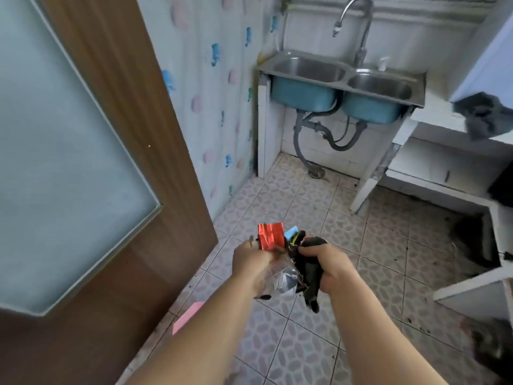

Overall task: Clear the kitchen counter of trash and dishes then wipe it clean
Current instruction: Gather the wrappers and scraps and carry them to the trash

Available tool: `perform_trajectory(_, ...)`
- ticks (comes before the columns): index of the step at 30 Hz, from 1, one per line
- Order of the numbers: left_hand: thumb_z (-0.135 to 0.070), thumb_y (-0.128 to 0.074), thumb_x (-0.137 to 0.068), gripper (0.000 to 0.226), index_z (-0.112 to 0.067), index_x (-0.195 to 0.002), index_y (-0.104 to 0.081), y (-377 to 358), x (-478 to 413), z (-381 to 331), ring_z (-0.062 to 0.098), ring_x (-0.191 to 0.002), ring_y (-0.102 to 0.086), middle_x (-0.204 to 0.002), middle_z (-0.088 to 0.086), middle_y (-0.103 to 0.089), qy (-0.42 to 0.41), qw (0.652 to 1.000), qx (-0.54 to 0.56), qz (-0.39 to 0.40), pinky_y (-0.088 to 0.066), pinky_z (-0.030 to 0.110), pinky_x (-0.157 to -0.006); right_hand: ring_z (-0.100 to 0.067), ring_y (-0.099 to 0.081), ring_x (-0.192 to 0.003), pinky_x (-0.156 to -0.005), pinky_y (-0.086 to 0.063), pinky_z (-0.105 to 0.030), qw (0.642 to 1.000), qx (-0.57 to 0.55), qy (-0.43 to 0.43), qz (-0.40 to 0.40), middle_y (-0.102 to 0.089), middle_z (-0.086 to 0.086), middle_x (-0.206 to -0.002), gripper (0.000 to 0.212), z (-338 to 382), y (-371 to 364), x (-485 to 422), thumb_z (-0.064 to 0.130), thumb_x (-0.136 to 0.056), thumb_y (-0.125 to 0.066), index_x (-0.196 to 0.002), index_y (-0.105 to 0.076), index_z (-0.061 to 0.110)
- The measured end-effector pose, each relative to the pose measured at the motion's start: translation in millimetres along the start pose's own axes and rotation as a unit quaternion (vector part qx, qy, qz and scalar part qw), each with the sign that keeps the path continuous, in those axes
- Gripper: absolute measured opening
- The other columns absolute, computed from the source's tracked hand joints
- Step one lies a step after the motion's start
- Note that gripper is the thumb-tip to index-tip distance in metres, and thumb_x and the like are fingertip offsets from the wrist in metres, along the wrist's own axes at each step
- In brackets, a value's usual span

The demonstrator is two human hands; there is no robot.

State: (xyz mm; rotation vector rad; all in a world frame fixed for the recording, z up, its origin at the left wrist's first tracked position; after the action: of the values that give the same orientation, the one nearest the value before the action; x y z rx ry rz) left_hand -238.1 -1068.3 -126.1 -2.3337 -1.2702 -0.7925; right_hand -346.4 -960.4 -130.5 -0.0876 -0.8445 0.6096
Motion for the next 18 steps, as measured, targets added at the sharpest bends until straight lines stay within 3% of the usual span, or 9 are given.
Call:
perform_trajectory(5,0.017,-0.067,-0.07,0.024,0.0,-0.087,-0.07,81,-40,36,0.027,-0.062,-0.067,-0.073,0.017,-0.067,0.055,0.995,0.037,-0.076,-0.054,0.03,-0.054,-0.026,-0.064,-0.051,-0.054,-0.048,-0.031,0.996,0.046,-0.071,0.041,-0.068,-0.019,-0.07,0.026,-57,-60,-47,-0.014,-0.085,-0.046,-0.1,-0.062,-0.001)
perform_trajectory(7,0.014,-0.064,-0.073,0.022,0.0,-0.09,-0.068,106,-48,57,0.024,-0.054,-0.064,-0.068,0.017,-0.065,0.083,0.991,0.045,-0.091,-0.05,0.027,-0.048,-0.026,-0.065,-0.051,-0.05,-0.049,-0.029,0.99,0.07,-0.106,0.058,-0.065,-0.02,-0.078,0.029,-85,-77,-63,-0.015,-0.085,-0.045,-0.106,-0.061,-0.002)
perform_trajectory(10,0.011,-0.065,-0.074,0.02,-0.003,-0.088,-0.067,143,-57,91,0.016,-0.04,-0.057,-0.057,0.009,-0.059,0.126,0.981,0.067,-0.132,-0.042,0.019,-0.04,-0.023,-0.063,-0.042,-0.041,-0.047,-0.025,0.978,0.109,-0.157,0.081,-0.061,-0.017,-0.075,0.024,-128,-101,-86,-0.016,-0.087,-0.042,-0.099,-0.057,-0.001)
perform_trajectory(14,-0.009,-0.076,-0.057,0.02,-0.017,-0.075,-0.07,190,-71,155,0.03,-0.07,-0.068,-0.08,0.014,-0.072,0.17,0.961,0.075,-0.207,-0.052,0.034,-0.066,-0.023,-0.064,-0.043,-0.039,-0.047,-0.022,0.959,0.154,-0.212,0.108,-0.064,-0.018,-0.073,0.033,-187,-120,-109,-0.016,-0.088,-0.04,-0.113,-0.057,-0.003)
perform_trajectory(16,-0.006,-0.074,-0.061,0.02,-0.018,-0.077,-0.069,205,-74,179,0.029,-0.068,-0.064,-0.092,0.021,-0.071,0.188,0.948,0.095,-0.237,-0.05,0.033,-0.063,-0.022,-0.063,-0.042,-0.038,-0.047,-0.021,0.95,0.167,-0.236,0.118,-0.063,-0.017,-0.071,0.034,-214,-124,-119,-0.016,-0.089,-0.038,-0.116,-0.055,-0.005)
perform_trajectory(18,-0.002,-0.073,-0.07,0.033,-0.018,-0.099,-0.069,214,-75,195,0.025,-0.064,-0.06,-0.108,0.022,-0.068,0.192,0.939,0.111,-0.263,-0.049,0.025,-0.056,-0.023,-0.064,-0.042,-0.038,-0.048,-0.022,0.943,0.181,-0.253,0.117,-0.061,-0.018,-0.075,0.037,-240,-123,-131,-0.018,-0.089,-0.036,-0.121,-0.053,-0.008)
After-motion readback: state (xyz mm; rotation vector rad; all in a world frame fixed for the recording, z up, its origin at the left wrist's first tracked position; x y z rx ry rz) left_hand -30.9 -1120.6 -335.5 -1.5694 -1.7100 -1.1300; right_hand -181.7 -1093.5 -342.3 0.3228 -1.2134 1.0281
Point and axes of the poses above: each hand's wrist, its own x-axis away from the middle knuckle, its own y-axis out of the back of the hand, z = x × y, the point moved 9 cm from there along -x, towards the middle knuckle
